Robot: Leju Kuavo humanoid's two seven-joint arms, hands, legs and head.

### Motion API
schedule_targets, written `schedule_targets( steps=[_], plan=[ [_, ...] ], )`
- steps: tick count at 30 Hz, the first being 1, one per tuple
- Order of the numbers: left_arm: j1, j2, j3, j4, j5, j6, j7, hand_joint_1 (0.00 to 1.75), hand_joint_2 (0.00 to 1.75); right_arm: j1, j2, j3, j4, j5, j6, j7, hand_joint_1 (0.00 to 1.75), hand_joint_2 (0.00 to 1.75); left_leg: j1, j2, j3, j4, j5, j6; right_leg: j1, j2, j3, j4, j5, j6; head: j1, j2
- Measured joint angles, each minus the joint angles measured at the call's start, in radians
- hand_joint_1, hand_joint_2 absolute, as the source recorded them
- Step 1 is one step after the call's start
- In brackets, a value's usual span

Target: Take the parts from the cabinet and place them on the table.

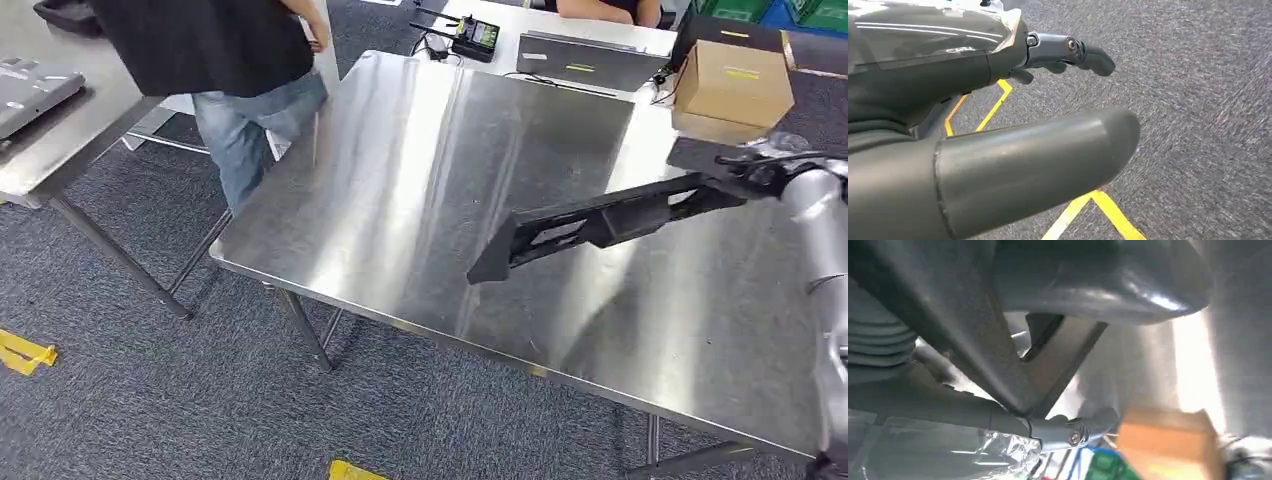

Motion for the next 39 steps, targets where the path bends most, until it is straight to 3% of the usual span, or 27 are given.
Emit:
schedule_targets(
  steps=[4, 7, 10, 12, 16, 39],
  plan=[
    [0.001, -0.003, 0.001, 0.000, 0.000, 0.002, 0.000, 0.00, 0.00, 0.038, 0.084, -0.002, 0.034, -0.022, -0.029, 0.005, 0.00, 0.00, 0.000, -0.001, 0.000, 0.000, 0.001, 0.000, 0.001, -0.002, 0.000, 0.000, 0.000, 0.000, 0.000, 0.000],
    [0.001, -0.003, 0.001, 0.000, 0.000, 0.003, 0.002, 0.00, 0.00, 0.046, 0.113, -0.002, 0.050, -0.017, -0.035, 0.010, 0.00, 0.00, 0.000, -0.004, -0.001, 0.000, 0.001, 0.000, 0.001, -0.004, 0.000, 0.000, 0.000, 0.000, 0.000, 0.000],
    [0.001, -0.004, 0.008, 0.000, 0.004, 0.004, 0.002, 0.00, 0.00, 0.046, 0.147, -0.003, 0.060, 0.018, -0.116, 0.067, 0.00, 0.00, 0.000, -0.003, -0.002, 0.000, 0.001, 0.000, 0.001, -0.003, -0.001, 0.000, 0.000, 0.000, 0.000, 0.000],
    [0.001, -0.004, 0.009, 0.000, -0.003, 0.008, 0.008, 0.00, 0.00, 0.046, 0.162, -0.025, 0.065, -0.026, -0.056, 0.048, 0.00, 0.00, 0.000, -0.002, -0.002, 0.000, 0.000, 0.000, 0.001, -0.003, -0.001, 0.000, 0.000, 0.000, 0.000, 0.000],
    [-0.001, -0.005, 0.010, 0.000, -0.005, 0.011, 0.019, 0.00, 0.00, 0.045, 0.196, -0.061, 0.071, -0.030, -0.052, 0.053, 0.00, 0.00, 0.000, -0.004, -0.001, 0.000, 0.000, 0.000, 0.001, -0.003, -0.001, 0.000, 0.000, 0.000, 0.000, 0.000],
    [-0.001, -0.006, 0.010, 0.000, -0.005, 0.011, 0.021, 0.00, 0.00, 0.041, 0.226, -0.095, 0.081, -0.030, -0.048, 0.060, 0.00, 0.00, 0.000, -0.002, 0.000, 0.000, 0.000, 0.000, 0.001, -0.002, 0.000, 0.000, 0.000, 0.000, 0.000, 0.000]
  ],
)
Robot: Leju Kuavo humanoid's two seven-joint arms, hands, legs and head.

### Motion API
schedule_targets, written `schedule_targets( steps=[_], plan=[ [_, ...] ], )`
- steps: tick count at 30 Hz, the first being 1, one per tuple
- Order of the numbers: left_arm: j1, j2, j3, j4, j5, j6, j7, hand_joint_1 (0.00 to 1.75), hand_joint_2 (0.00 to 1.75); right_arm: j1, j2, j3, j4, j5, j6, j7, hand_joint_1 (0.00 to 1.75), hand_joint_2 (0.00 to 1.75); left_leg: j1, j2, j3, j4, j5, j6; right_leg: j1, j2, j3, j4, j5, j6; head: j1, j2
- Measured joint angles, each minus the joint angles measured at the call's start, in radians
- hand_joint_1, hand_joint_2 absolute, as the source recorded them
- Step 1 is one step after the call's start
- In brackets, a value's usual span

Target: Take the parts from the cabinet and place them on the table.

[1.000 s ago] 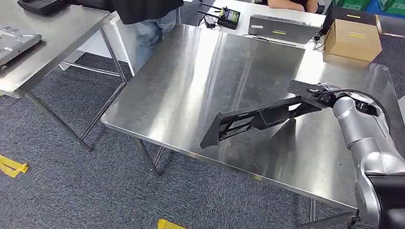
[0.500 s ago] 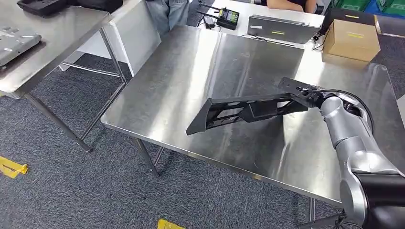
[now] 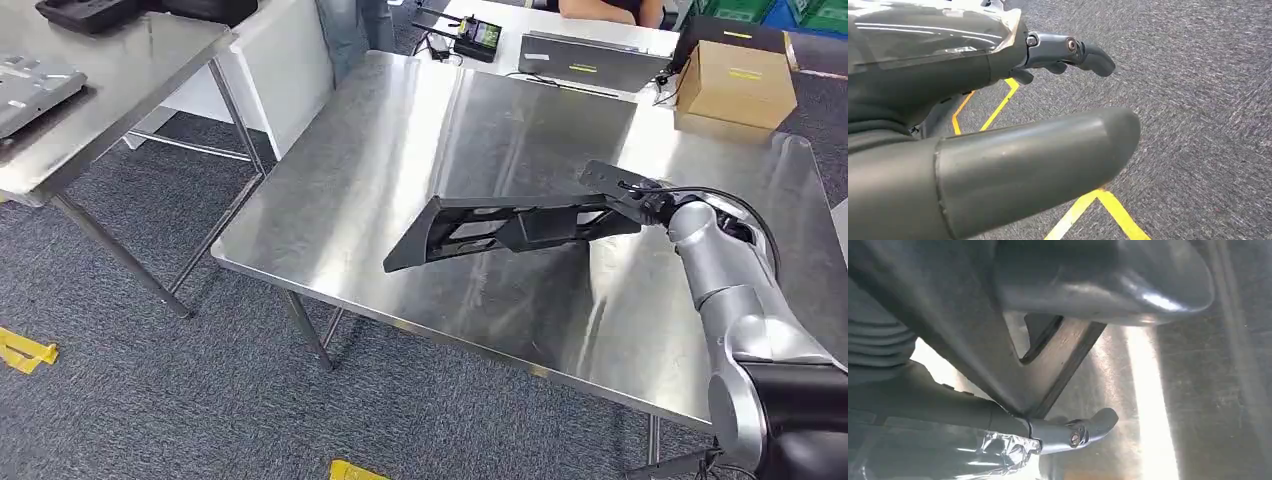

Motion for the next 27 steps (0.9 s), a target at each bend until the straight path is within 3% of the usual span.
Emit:
schedule_targets(
  steps=[11, 12, 15, 17, 18, 19, 20, 21, 23, 27],
  plan=[
    [0.000, -0.002, 0.000, 0.000, -0.018, -0.002, 0.002, 0.00, 0.00, 0.001, 0.009, -0.043, 0.008, 0.017, -0.097, 0.081, 0.00, 0.00, 0.000, 0.000, -0.001, 0.000, 0.000, 0.000, 0.000, 0.000, 0.000, 0.000, 0.000, 0.000, 0.000, 0.000],
    [0.000, -0.002, 0.000, 0.000, -0.018, -0.003, 0.002, 0.00, 0.00, 0.001, 0.010, -0.047, 0.008, 0.024, -0.119, 0.077, 1.75, 0.00, 0.000, 0.000, -0.001, 0.000, 0.000, 0.000, 0.000, 0.000, 0.000, 0.000, 0.000, 0.000, 0.000, 0.000],
    [0.000, -0.002, 0.000, 0.000, -0.026, -0.022, 0.020, 0.00, 0.00, 0.000, 0.017, -0.064, 0.008, 0.081, -0.253, 0.068, 1.75, 0.00, 0.000, -0.001, -0.001, 0.000, 0.000, 0.000, 0.000, -0.001, 0.000, 0.000, 0.000, 0.000, 0.000, 0.000],
    [0.002, 0.000, 0.000, 0.000, -0.054, -0.185, 0.088, 0.00, 0.00, 0.020, 0.036, -0.102, -0.023, 0.149, -0.483, 0.011, 1.75, 0.00, 0.000, -0.002, -0.002, 0.000, 0.000, 0.000, 0.000, -0.001, -0.001, 0.000, 0.000, 0.000, 0.000, 0.000],
    [0.003, 0.003, 0.000, -0.001, -0.064, -0.275, 0.116, 0.00, 0.00, 0.037, 0.054, -0.139, -0.060, 0.188, -0.642, -0.007, 1.75, 0.00, 0.000, -0.001, -0.002, 0.000, 0.000, 0.000, 0.000, -0.001, -0.001, 0.000, 0.000, 0.000, 0.000, 0.000],
    [0.007, 0.005, 0.000, -0.002, -0.074, -0.328, 0.130, 0.00, 0.00, 0.048, 0.069, -0.178, -0.097, 0.223, -0.766, -0.018, 1.75, 0.00, 0.000, -0.001, -0.002, 0.000, 0.000, 0.000, 0.000, -0.001, -0.002, 0.000, 0.000, 0.000, 0.000, 0.000],
    [0.008, 0.003, -0.001, -0.002, -0.082, -0.363, 0.141, 0.00, 0.00, 0.059, 0.080, -0.210, -0.129, 0.249, -0.832, -0.023, 1.75, 0.00, 0.000, -0.002, -0.002, 0.000, 0.000, 0.000, 0.001, -0.002, -0.002, 0.000, 0.000, 0.000, 0.000, 0.000],
    [0.010, 0.003, -0.002, -0.002, -0.090, -0.392, 0.153, 0.00, 0.00, 0.068, 0.088, -0.247, -0.158, 0.269, -0.857, -0.035, 1.75, 0.00, 0.000, -0.003, -0.002, 0.000, 0.000, 0.000, 0.001, -0.003, -0.002, 0.000, -0.001, -0.001, 0.000, 0.000],
    [0.014, 0.006, -0.002, -0.002, -0.099, -0.418, 0.164, 0.00, 0.00, 0.078, 0.101, -0.314, -0.201, 0.300, -0.805, -0.063, 1.75, 0.00, 0.001, -0.002, -0.002, 0.000, 0.000, 0.000, 0.001, -0.002, -0.002, 0.000, -0.001, -0.001, 0.000, 0.000],
    [0.015, 0.017, -0.005, -0.006, -0.122, -0.508, 0.205, 0.00, 0.00, 0.095, 0.112, -0.412, -0.232, 0.339, -0.799, -0.103, 1.75, 0.00, 0.000, -0.002, -0.002, 0.000, 0.000, 0.000, 0.000, -0.002, -0.002, 0.000, 0.000, -0.001, 0.000, 0.000]
  ],
)
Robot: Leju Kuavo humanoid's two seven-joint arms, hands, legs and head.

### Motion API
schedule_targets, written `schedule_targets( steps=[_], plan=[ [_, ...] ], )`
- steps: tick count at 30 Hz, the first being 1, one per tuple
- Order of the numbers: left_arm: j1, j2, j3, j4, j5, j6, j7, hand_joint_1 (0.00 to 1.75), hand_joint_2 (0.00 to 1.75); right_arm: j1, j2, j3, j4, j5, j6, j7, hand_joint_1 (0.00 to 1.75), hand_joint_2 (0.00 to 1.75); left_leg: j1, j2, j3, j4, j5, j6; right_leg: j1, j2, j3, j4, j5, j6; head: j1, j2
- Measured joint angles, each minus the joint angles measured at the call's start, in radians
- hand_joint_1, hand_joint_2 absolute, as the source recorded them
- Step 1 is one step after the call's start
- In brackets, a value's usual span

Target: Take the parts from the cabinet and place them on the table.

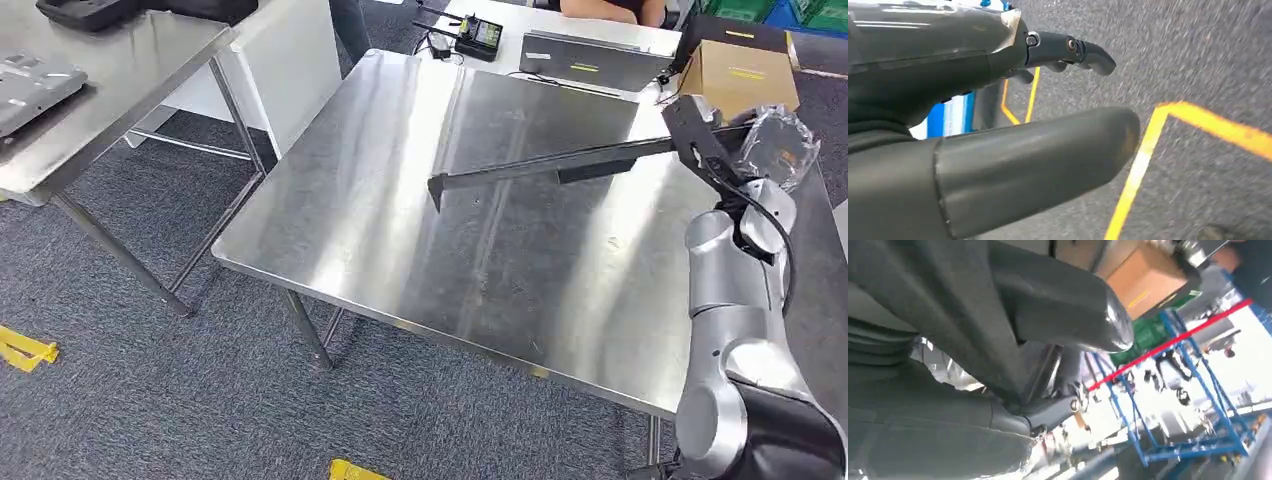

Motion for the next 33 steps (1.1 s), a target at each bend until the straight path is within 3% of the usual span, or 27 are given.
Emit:
schedule_targets(
  steps=[5, 12, 13, 14, 27, 33],
  plan=[
    [0.003, 0.017, -0.021, 0.000, -0.034, -0.150, 0.057, 0.00, 0.00, 0.006, -0.003, -0.094, -0.006, 0.000, -0.031, -0.029, 1.75, 0.00, 0.000, 0.000, 0.001, 0.000, 0.000, 0.000, 0.000, 0.000, 0.000, 0.000, 0.000, 0.000, 0.000, 0.000],
    [0.004, 0.027, -0.040, -0.003, -0.055, -0.173, 0.067, 0.00, 0.00, 0.042, -0.003, -0.161, -0.021, 0.021, -0.039, -0.040, 1.75, 0.00, 0.000, 0.000, 0.000, 0.000, 0.000, 0.000, 0.000, 0.000, 0.000, 0.000, 0.000, 0.000, 0.000, 0.000],
    [0.004, 0.027, -0.041, -0.003, -0.056, -0.173, 0.068, 0.00, 0.00, 0.047, -0.003, -0.169, -0.024, 0.025, -0.039, -0.040, 0.37, 0.00, 0.000, 0.000, 0.000, 0.000, 0.000, 0.000, 0.000, 0.000, 0.000, 0.000, 0.000, 0.000, 0.000, 0.000],
    [0.005, 0.027, -0.043, -0.003, -0.057, -0.173, 0.070, 0.00, 0.00, 0.053, -0.003, -0.176, -0.029, 0.032, -0.039, -0.040, 0.00, 0.00, 0.000, 0.000, 0.000, 0.000, 0.000, 0.000, 0.000, 0.000, 0.000, 0.000, 0.000, 0.000, 0.000, 0.000],
    [0.005, 0.036, -0.053, -0.003, -0.076, -0.178, 0.088, 0.00, 0.00, 0.110, -0.004, -0.204, -0.067, 0.124, -0.038, 0.007, 0.00, 0.00, 0.000, 0.001, 0.000, 0.000, 0.000, 0.000, 0.000, 0.001, 0.000, 0.000, 0.000, 0.000, 0.000, 0.000],
    [0.004, 0.043, -0.053, -0.004, -0.087, -0.181, 0.097, 0.00, 0.00, 0.092, -0.010, -0.199, -0.061, 0.182, 0.106, 0.056, 0.00, 0.00, 0.000, 0.001, 0.000, 0.000, 0.000, 0.000, 0.000, 0.001, 0.000, 0.000, 0.000, 0.000, 0.000, 0.000]
  ],
)
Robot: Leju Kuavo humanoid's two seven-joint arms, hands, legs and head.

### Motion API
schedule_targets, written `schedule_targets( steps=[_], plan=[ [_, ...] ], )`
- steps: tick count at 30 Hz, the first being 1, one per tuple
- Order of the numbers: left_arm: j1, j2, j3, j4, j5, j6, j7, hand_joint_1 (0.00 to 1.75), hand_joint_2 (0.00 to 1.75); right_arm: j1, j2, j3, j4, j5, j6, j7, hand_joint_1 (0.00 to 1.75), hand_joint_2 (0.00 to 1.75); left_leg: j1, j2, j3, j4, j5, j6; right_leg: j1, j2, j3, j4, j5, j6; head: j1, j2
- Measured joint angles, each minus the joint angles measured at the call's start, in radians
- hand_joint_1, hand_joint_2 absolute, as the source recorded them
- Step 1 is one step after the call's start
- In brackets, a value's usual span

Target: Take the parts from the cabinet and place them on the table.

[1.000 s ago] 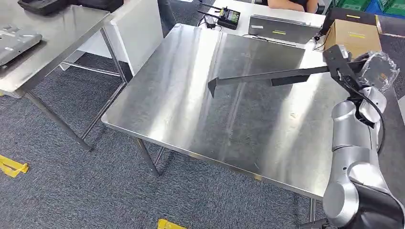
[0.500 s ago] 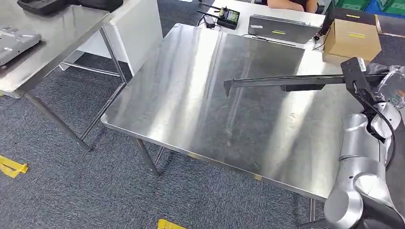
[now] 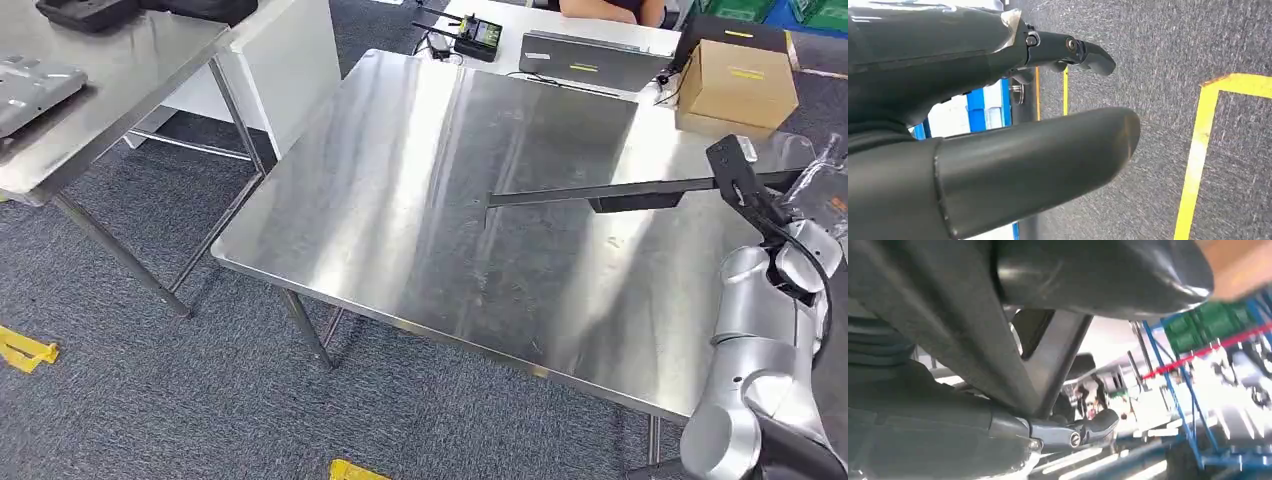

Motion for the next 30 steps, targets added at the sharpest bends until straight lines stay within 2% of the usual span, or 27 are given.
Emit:
schedule_targets(
  steps=[1, 3, 4, 6, 8, 9, 13, 18, 21, 24, 27, 30],
  plan=[
    [0.000, 0.001, 0.000, 0.000, -0.002, -0.001, 0.003, 0.00, 0.00, -0.010, -0.002, 0.000, 0.005, 0.002, 0.050, 0.013, 0.00, 0.00, 0.000, 0.000, 0.000, 0.000, 0.000, 0.000, 0.000, 0.000, 0.000, 0.000, 0.000, 0.000, 0.000, 0.000],
    [-0.002, 0.006, 0.000, 0.000, -0.006, -0.006, 0.015, 0.00, 0.00, -0.045, -0.024, 0.002, 0.062, 0.001, 0.262, 0.042, 0.00, 0.00, 0.000, 0.001, 0.001, 0.000, 0.000, 0.000, 0.000, 0.001, 0.000, 0.000, 0.000, 0.000, 0.000, 0.000],
    [-0.005, 0.009, -0.002, 0.000, -0.008, -0.008, 0.022, 0.00, 0.00, -0.051, -0.044, 0.002, 0.090, -0.006, 0.382, 0.029, 0.00, 0.00, 0.000, 0.000, 0.002, 0.000, 0.000, 0.000, 0.000, -0.001, 0.000, 0.000, 0.000, 0.000, 0.000, 0.000],
    [-0.007, 0.018, -0.006, 0.000, -0.016, -0.008, 0.036, 0.00, 0.00, -0.049, -0.101, 0.008, 0.141, -0.035, 0.656, -0.068, 0.00, 0.00, -0.001, -0.006, 0.000, 0.000, 0.000, 0.000, 0.000, -0.005, 0.001, 0.000, 0.000, 0.000, 0.000, 0.000],
    [-0.007, 0.025, -0.010, 0.000, -0.018, -0.007, 0.039, 0.00, 0.00, -0.053, -0.146, 0.009, 0.161, -0.052, 0.743, -0.131, 0.00, 0.00, -0.002, -0.007, -0.002, 0.000, 0.000, 0.000, -0.002, -0.005, 0.000, 0.000, 0.000, 0.000, 0.000, 0.000],
    [-0.007, 0.027, -0.009, 0.000, -0.018, -0.006, 0.039, 0.00, 0.00, -0.062, -0.159, 0.011, 0.171, -0.052, 0.769, -0.131, 0.00, 0.00, -0.001, -0.005, -0.003, 0.000, 0.000, 0.000, -0.002, -0.004, 0.001, 0.000, 0.000, 0.000, 0.000, 0.000],
    [-0.015, 0.028, -0.010, 0.000, -0.008, -0.004, 0.039, 0.00, 0.00, -0.113, -0.170, 0.043, 0.192, -0.043, 0.804, -0.073, 0.00, 0.00, -0.002, 0.003, 0.000, 0.000, -0.001, 0.000, -0.002, 0.003, -0.001, 0.000, 0.000, 0.001, 0.000, 0.000],
    [-0.014, 0.028, -0.010, 0.000, -0.008, -0.004, 0.038, 0.00, 0.00, -0.143, -0.171, 0.061, 0.208, -0.045, 0.806, -0.065, 0.00, 0.00, -0.001, 0.001, 0.000, 0.000, 0.000, 0.000, -0.002, 0.002, 0.000, 0.000, 0.000, 0.001, 0.000, 0.000],
    [-0.014, 0.027, -0.010, 0.000, -0.001, 0.000, 0.035, 0.00, 0.00, -0.160, -0.169, 0.065, 0.216, -0.070, 0.815, -0.090, 0.00, 0.00, -0.002, 0.001, -0.002, 0.000, 0.000, 0.000, -0.002, 0.002, -0.001, 0.000, 0.000, 0.001, 0.000, 0.000],
    [-0.014, 0.027, -0.010, 0.000, 0.011, 0.012, 0.028, 0.00, 0.00, -0.219, -0.151, 0.073, 0.228, -0.084, 0.822, -0.051, 0.00, 0.00, -0.002, 0.003, -0.001, 0.000, 0.000, 0.000, -0.002, 0.003, -0.001, 0.000, 0.001, 0.001, 0.000, 0.000],
    [-0.012, 0.026, -0.004, 0.000, 0.022, 0.015, 0.017, 0.00, 0.00, -0.281, -0.125, 0.077, 0.239, -0.096, 0.769, 0.002, 0.00, 0.00, -0.001, 0.002, -0.001, 0.000, 0.000, 0.000, -0.002, 0.003, -0.001, 0.000, 0.001, 0.001, 0.000, 0.000],
    [-0.010, 0.024, 0.008, 0.000, 0.031, 0.017, 0.005, 0.00, 0.00, -0.318, -0.097, 0.087, 0.244, -0.074, 0.655, 0.029, 0.00, 0.00, -0.001, 0.001, -0.001, 0.000, 0.000, 0.000, -0.002, 0.002, -0.001, 0.000, 0.000, 0.001, 0.000, 0.000]
  ],
)
